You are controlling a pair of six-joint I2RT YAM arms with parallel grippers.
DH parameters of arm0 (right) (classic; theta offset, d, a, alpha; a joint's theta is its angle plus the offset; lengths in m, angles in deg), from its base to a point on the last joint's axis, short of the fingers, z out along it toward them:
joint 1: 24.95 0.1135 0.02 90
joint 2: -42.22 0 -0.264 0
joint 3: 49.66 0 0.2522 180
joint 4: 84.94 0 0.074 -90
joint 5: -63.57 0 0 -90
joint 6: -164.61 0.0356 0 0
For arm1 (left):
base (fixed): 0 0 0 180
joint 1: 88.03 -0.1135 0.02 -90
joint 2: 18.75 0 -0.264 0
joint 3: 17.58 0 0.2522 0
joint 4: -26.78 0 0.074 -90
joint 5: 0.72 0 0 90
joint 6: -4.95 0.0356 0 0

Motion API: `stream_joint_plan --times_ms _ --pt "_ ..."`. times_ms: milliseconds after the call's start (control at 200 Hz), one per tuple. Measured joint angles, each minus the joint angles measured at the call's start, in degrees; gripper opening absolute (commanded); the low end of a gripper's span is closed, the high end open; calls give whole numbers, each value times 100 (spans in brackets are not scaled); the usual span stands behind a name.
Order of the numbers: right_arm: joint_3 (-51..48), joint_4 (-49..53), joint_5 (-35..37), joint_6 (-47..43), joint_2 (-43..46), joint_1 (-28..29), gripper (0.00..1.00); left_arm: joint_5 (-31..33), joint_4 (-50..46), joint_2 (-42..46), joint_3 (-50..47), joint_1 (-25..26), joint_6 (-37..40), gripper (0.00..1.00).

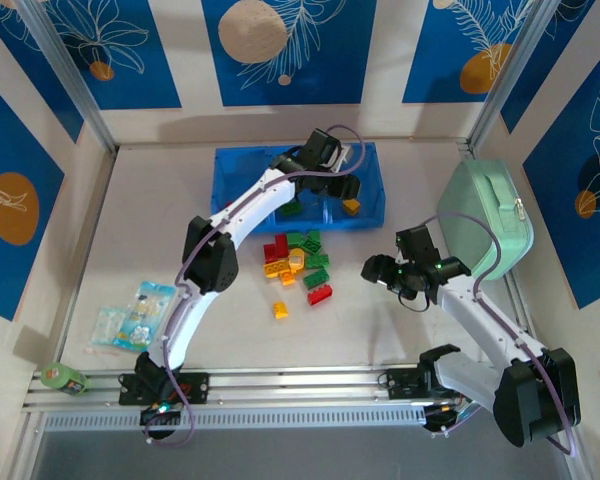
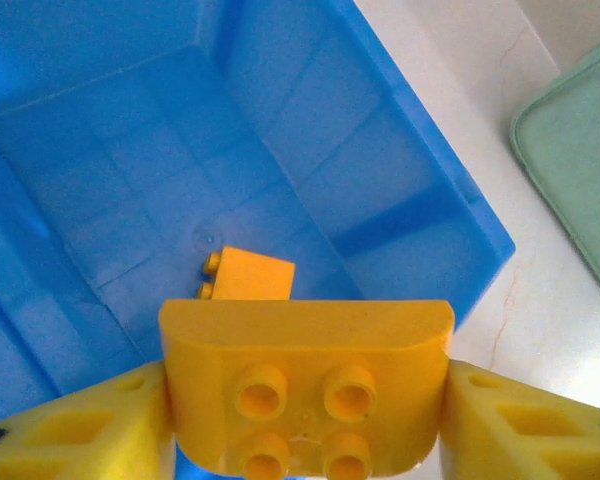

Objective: Sort the legos into containers by color
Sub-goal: Place the lego in the container, then pick up the lego from the bottom-center of the table.

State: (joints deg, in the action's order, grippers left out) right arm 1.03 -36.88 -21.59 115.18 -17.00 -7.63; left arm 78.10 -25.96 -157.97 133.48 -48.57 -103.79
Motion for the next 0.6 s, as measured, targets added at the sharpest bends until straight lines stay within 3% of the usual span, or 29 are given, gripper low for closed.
stream_joint_plan --times_ms 90,335,435,600 --pt "-11 -24 -35 2 20 44 76 -129 35 -94 151 -33 -48 85" --pt "-7 -39 44 -4 11 339 77 -356 87 168 490 -35 -13 87" --pt "22 -22 136 -35 -13 533 78 -411 260 846 -173 -17 63 87" --pt "155 -26 306 -208 -94 935 82 -422 870 2614 -2173 76 210 87"
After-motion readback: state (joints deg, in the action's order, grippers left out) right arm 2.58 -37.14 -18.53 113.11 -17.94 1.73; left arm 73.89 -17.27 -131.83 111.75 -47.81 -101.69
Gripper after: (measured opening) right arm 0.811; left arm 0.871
